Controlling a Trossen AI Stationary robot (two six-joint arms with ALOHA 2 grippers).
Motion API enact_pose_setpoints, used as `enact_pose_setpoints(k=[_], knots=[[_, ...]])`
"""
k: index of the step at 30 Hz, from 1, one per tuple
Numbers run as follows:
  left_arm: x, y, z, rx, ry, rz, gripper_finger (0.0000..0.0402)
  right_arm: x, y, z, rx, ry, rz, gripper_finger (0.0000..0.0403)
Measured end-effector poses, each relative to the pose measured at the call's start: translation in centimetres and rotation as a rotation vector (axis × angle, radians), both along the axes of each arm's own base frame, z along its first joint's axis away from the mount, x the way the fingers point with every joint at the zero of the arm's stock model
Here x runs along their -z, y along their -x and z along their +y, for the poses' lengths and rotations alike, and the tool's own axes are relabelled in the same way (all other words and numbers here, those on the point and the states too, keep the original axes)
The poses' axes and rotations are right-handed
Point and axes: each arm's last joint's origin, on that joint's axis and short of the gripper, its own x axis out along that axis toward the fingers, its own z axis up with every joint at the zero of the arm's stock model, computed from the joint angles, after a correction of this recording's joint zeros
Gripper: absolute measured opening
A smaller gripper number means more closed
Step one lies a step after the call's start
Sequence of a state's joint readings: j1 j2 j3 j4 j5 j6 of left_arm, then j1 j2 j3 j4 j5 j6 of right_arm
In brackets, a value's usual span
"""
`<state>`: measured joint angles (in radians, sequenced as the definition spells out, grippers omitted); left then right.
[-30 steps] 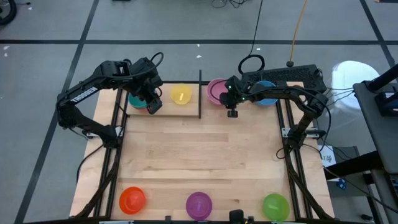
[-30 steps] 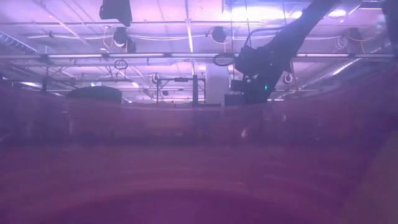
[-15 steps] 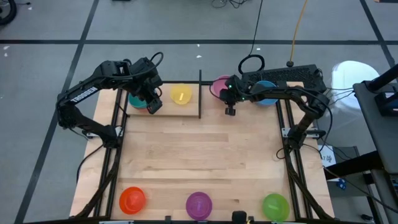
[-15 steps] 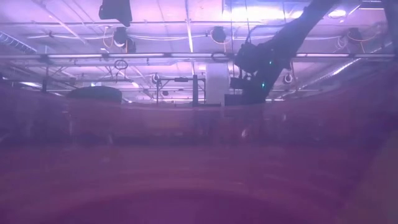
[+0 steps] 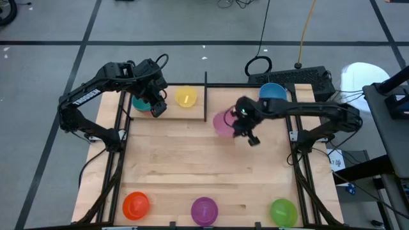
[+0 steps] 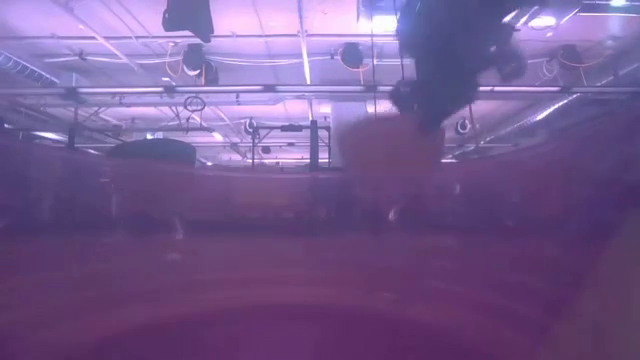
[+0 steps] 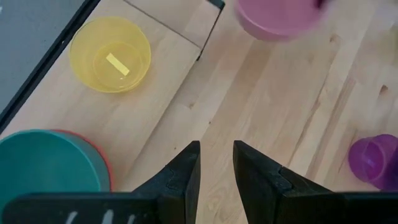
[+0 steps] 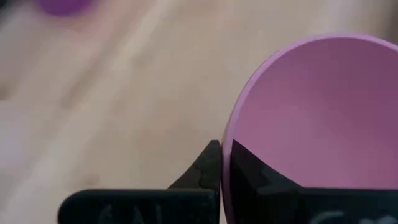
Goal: Place and stack bowls onto a shelf
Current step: Stack the pink bowl on top of the dark green bowl on the shelf
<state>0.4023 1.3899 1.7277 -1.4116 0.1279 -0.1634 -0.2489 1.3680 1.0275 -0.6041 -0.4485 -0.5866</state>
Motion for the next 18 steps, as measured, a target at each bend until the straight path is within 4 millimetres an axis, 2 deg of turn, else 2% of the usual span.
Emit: enact_pose_setpoints(k=[4,8,12,18], knots=[[0.3,-0.7,0.1,0.041,0.021,-0.014,0.0099,-1.4,0.3,3.1,-0.125,-0.007,-0.064,0.0001],[0.5,-2.0,-0.3,0.175,0.042,-0.063,0.0099,-2.0,0.3,5.1,-0.205,-0.005,-0.111,0.0000],[0.8,-4.3,-1.6,0.419,0.004,-0.155,0.0099,-2.1,-0.2,6.2,-0.247,-0.001,-0.150,0.0000],[1.8,-7.9,-4.4,0.782,-0.155,-0.247,0.0099,-2.3,-0.6,6.5,-0.268,0.010,-0.203,0.0000]])
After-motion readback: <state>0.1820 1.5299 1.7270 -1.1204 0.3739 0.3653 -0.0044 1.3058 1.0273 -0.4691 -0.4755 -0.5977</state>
